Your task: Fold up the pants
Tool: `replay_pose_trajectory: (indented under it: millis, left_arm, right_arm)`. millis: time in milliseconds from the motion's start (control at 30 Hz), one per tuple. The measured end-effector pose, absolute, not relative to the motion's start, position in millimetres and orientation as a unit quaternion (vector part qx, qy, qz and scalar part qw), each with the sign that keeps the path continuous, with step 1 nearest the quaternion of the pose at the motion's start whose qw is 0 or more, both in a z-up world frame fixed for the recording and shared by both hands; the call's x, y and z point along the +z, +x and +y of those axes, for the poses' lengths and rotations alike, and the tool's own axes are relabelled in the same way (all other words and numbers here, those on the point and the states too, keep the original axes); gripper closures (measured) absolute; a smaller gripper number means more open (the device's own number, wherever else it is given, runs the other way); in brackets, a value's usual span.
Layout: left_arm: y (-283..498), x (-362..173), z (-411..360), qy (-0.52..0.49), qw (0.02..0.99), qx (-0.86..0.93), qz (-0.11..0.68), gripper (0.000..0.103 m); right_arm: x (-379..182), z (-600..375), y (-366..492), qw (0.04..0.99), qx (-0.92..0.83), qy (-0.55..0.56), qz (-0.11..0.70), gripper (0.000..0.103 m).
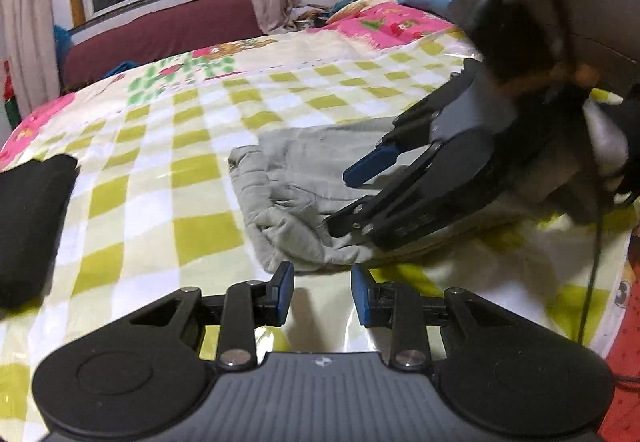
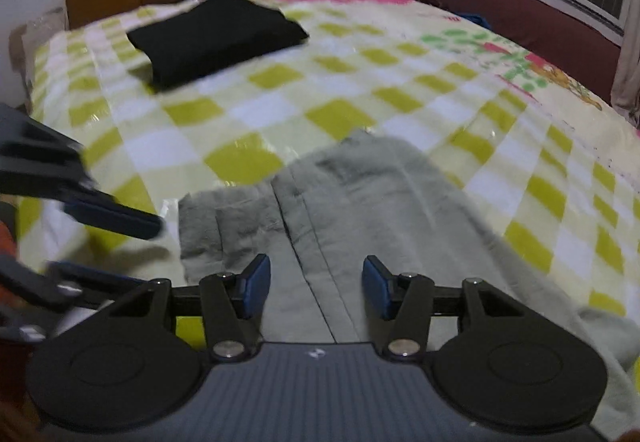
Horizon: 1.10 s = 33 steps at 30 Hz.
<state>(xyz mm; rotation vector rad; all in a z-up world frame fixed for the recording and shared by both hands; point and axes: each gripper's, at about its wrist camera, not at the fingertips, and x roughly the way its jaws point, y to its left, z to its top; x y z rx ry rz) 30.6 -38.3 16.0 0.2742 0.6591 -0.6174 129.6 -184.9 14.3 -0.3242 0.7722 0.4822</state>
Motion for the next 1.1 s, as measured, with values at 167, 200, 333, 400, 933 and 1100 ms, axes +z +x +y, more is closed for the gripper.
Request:
replay_pose_trajectory:
  millis: [167, 200, 333, 400, 933, 1100]
  left_arm:
    - [34.1, 21.7, -30.3, 0.125, 0.895, -0.297, 0.308, 0.058]
    - [35.3, 21.0, -28.7, 0.121, 0.896, -0.297, 0.308, 0.058]
    - [35.2, 18.4, -29.4, 0.115, 0.896, -0.295, 0.312, 0.058]
    - [33.3, 19.1, -29.2, 0.113, 0.896, -0.296, 0.312, 0.058]
    - [33.0, 22.0, -22.9, 0.116, 0.9, -0.28, 0.313, 0.058]
    - [28.7, 33.3, -22.7, 0.127, 0.902, -0.277, 0.306, 0.058]
  right_arm:
    - [15.3, -197.5, 137.6, 0.899, 0.186, -0.115, 0.38, 0.063]
    - [19.4, -201.1, 135.8, 0.9, 0.19, -0.103, 0.378, 0.063]
    - [15.2, -187.7, 133.0, 0.895, 0.199, -0.139, 0.374, 0.063]
    - [8.6, -179.4, 136.6, 0.895, 0.203, -0.142, 0.371, 0.063]
    - [19.6, -168.1, 118.1, 0.883, 0.244, -0.127, 0.381, 0.093]
    - [17.6, -171.1, 112.6, 0.886, 0.247, -0.119, 0.373, 0.081]
